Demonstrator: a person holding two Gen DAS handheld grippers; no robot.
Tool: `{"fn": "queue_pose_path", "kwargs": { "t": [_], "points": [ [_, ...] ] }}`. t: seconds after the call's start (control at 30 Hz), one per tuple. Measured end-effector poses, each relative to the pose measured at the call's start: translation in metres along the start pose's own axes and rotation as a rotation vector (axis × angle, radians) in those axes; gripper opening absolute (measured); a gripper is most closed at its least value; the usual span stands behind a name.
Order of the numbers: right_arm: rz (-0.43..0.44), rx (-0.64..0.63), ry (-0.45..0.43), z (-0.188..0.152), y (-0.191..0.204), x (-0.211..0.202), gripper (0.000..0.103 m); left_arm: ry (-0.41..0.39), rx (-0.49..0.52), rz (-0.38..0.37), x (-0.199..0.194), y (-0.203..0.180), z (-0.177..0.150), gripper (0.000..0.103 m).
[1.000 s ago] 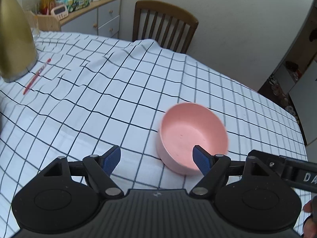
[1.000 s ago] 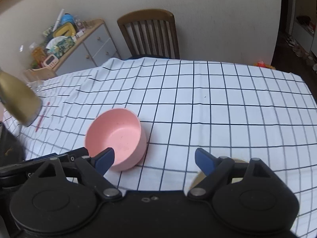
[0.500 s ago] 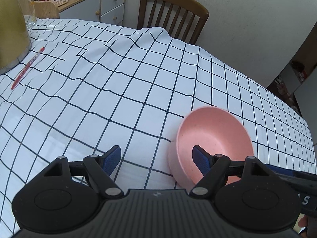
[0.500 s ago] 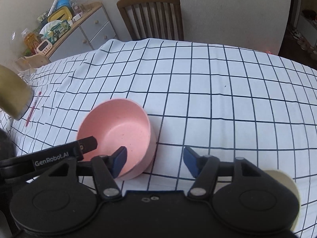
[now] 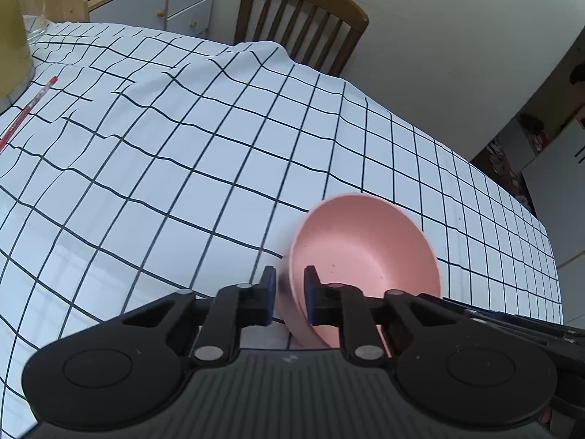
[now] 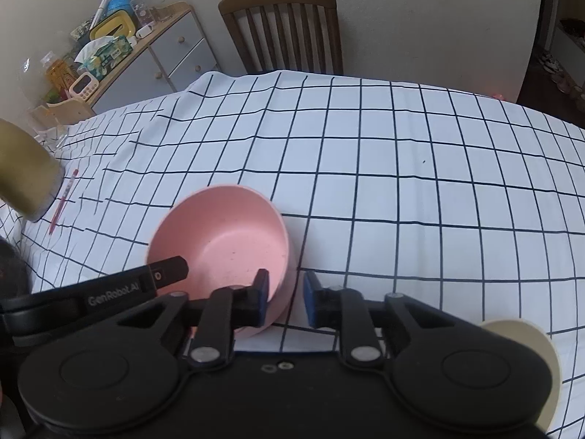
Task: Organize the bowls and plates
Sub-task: 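Lift the pink bowl with both grippers and carry it to the bear plate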
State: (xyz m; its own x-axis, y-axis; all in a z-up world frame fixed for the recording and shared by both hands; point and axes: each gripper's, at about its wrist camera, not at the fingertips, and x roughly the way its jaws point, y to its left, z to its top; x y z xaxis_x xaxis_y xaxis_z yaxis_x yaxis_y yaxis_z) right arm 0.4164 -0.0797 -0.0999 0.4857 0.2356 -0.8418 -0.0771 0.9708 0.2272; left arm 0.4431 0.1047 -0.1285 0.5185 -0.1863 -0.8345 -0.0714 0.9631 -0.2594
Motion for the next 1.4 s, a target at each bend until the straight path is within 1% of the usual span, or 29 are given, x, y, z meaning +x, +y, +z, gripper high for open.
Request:
{"fn": "queue_pose_path", "kwargs": {
  "t": [0.03, 0.3, 0.53, 0.7, 0.93, 1.2, 1.4],
  "points": [
    [0.004, -0.001, 0.002, 0.000, 0.001, 0.000, 0.010, -0.002, 0.006, 0.004, -0.001, -0.001, -0.001, 0.013],
    [-0.001, -0.016, 0.011, -0.007, 0.002, -0.008, 0.010, 0.011, 0.030, 0.025, -0.011, -0.006, -0.013, 0.012],
    [0.012, -0.054, 0.018, -0.023, 0.001, -0.030, 0.010, 0.030, 0.048, 0.034, -0.031, -0.014, -0.032, 0.012],
    [0.023, -0.089, 0.041, -0.038, -0.002, -0.049, 0.010, 0.038, 0.067, 0.052, -0.051, -0.026, -0.050, 0.012],
    [0.048, -0.126, 0.061, -0.066, -0.010, -0.081, 0.010, 0.061, 0.066, 0.082, -0.081, -0.045, -0.082, 0.012],
    [0.111, -0.166, 0.066, -0.098, -0.024, -0.129, 0.010, 0.059, 0.045, 0.126, -0.125, -0.064, -0.126, 0.012],
    [0.152, -0.190, 0.077, -0.126, -0.034, -0.157, 0.010, 0.052, 0.017, 0.156, -0.154, -0.073, -0.165, 0.012]
  ]
}}
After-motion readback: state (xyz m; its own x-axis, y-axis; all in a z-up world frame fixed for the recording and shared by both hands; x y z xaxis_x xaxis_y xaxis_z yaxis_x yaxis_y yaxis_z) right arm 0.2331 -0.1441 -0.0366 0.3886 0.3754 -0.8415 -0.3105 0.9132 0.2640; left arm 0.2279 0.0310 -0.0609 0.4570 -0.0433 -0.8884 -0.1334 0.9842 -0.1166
